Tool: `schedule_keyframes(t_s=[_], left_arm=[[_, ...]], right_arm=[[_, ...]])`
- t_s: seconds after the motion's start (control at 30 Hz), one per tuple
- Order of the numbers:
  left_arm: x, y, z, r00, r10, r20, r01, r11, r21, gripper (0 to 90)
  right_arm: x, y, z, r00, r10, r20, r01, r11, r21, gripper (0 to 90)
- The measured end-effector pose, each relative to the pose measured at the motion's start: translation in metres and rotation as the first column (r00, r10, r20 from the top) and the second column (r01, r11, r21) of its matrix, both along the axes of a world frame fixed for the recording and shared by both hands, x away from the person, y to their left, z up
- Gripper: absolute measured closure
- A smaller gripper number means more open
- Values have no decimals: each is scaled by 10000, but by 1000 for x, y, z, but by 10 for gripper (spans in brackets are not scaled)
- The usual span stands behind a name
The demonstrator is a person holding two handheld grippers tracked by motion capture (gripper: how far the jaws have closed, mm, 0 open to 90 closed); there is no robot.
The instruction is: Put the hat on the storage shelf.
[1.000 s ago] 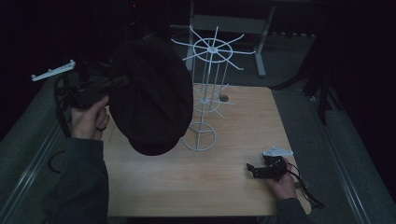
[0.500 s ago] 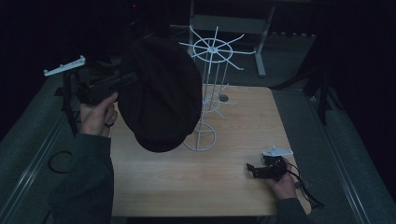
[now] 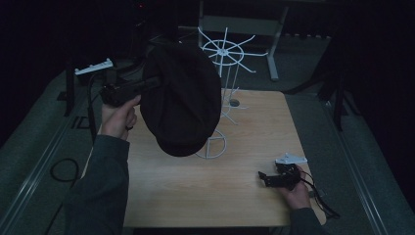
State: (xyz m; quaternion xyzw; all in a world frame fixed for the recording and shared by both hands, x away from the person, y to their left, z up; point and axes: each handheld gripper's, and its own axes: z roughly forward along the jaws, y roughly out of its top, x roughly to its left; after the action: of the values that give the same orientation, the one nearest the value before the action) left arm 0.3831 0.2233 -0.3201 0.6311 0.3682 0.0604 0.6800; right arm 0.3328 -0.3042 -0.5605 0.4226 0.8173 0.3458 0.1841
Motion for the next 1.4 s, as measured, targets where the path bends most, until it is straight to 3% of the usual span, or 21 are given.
schedule_keyframes(t_s=[0.1,0.13,0.43,0.5,0.63,0.9,1.2,1.4], left_arm=[[4,-3,-2,9993,249,-282,-242,9994,244,729],[5,-4,-3,9991,248,-334,-243,9996,145,728],[5,-13,7,9986,500,-191,-499,9987,59,724],[6,-17,9,9981,610,-121,-608,9979,205,721],[12,-21,6,9957,863,-345,-857,9962,173,709],[17,-20,-5,9900,1147,-819,-1116,9929,424,615],[12,-21,-6,9920,1008,-761,-958,9932,661,460],[6,-15,-4,9895,1310,-618,-1256,9886,836,362]], right_arm=[[0,0,0,10000,4,4,-4,10000,-1,118],[0,0,0,10000,5,4,-5,10000,0,118],[0,0,0,10000,0,1,0,10000,0,118],[0,0,0,10000,0,-12,0,10000,7,118],[0,0,0,10000,-2,-15,2,10000,9,117],[0,0,0,10000,-2,2,2,10000,13,117],[0,0,0,10000,2,2,-2,10000,0,118],[0,0,0,10000,3,-5,-3,10000,4,118]])
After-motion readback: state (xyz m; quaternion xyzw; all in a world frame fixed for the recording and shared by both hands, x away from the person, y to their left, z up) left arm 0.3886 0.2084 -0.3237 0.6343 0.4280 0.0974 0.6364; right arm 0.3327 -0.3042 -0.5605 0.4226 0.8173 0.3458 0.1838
